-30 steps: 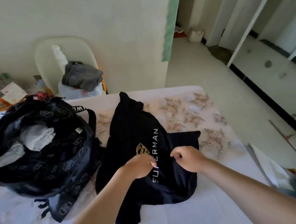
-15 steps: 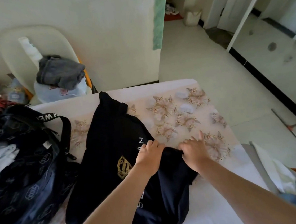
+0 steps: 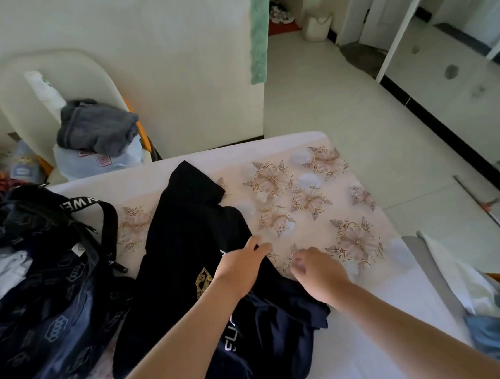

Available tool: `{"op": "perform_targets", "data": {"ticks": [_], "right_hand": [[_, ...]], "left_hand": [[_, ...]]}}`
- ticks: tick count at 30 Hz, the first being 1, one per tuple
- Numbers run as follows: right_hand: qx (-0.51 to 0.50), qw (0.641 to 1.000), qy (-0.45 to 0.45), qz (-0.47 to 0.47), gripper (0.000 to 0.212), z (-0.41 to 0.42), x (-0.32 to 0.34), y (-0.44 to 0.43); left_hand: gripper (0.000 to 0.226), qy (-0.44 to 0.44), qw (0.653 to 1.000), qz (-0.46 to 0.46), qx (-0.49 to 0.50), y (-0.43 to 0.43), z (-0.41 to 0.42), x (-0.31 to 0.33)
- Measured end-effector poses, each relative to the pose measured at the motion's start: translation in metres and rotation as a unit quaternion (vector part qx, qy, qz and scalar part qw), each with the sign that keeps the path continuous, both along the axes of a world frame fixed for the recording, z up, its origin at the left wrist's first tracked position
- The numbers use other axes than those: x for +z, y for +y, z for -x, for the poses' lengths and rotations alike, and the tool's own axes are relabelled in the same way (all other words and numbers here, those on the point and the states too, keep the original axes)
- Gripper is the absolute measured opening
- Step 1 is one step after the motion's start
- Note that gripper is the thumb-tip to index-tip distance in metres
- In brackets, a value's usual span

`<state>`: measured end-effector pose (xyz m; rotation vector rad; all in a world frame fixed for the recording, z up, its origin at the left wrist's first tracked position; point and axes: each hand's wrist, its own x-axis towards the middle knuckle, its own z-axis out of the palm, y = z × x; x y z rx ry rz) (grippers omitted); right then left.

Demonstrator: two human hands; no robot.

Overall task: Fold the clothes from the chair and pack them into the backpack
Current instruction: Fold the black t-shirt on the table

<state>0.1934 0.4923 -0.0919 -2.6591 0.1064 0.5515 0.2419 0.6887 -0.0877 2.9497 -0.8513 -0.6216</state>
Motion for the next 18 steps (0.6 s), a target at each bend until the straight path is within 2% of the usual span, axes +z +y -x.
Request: {"op": "perform_targets", "data": {"ticks": [2,4,6,8,10,11,12,15,16,18], "right_hand": [[0.018,0.997,0.049,0.055,0.012,0.006,-0.006,0.004],[0.03,0.995,0.068,0.07,0.019,0.012,-0.01,0.007],[0.008,0.996,0.089,0.027,0.027,0.013,-0.014,0.005],[-0.021,0.989,0.137,-0.055,0.054,0.011,-0.014,0.002],[-0.028,0.984,0.143,-0.098,0.073,0.006,-0.011,-0.001],[-0.031,0.986,0.121,-0.112,0.072,0.002,-0.008,-0.001],[-0.036,0.984,0.095,-0.144,0.063,-0.003,-0.006,-0.003],[-0.085,0.958,0.108,-0.251,0.014,-0.019,0.006,-0.002],[-0.091,0.952,0.123,-0.264,0.005,-0.024,0.011,-0.003],[-0.09,0.953,0.136,-0.253,0.016,-0.036,0.022,-0.009]], "left_hand": [[0.079,-0.013,0.998,-0.028,-0.049,-0.013,-0.006,0.001],[0.06,-0.017,0.995,-0.05,-0.083,-0.021,-0.009,-0.002],[0.043,-0.021,0.992,-0.064,-0.104,-0.024,-0.012,-0.007],[0.032,-0.001,0.994,-0.054,-0.099,-0.022,-0.016,-0.009],[0.018,0.017,0.996,0.008,-0.083,-0.019,-0.021,-0.006],[0.009,0.018,0.996,0.06,-0.067,-0.019,-0.023,-0.004],[0.005,0.018,0.993,0.111,-0.044,-0.02,-0.025,0.001],[0.014,-0.013,0.974,0.224,0.027,-0.023,-0.031,0.017],[0.009,-0.012,0.967,0.25,0.048,-0.024,-0.033,0.022],[0.01,-0.002,0.953,0.293,0.08,-0.025,-0.039,0.031]]}}
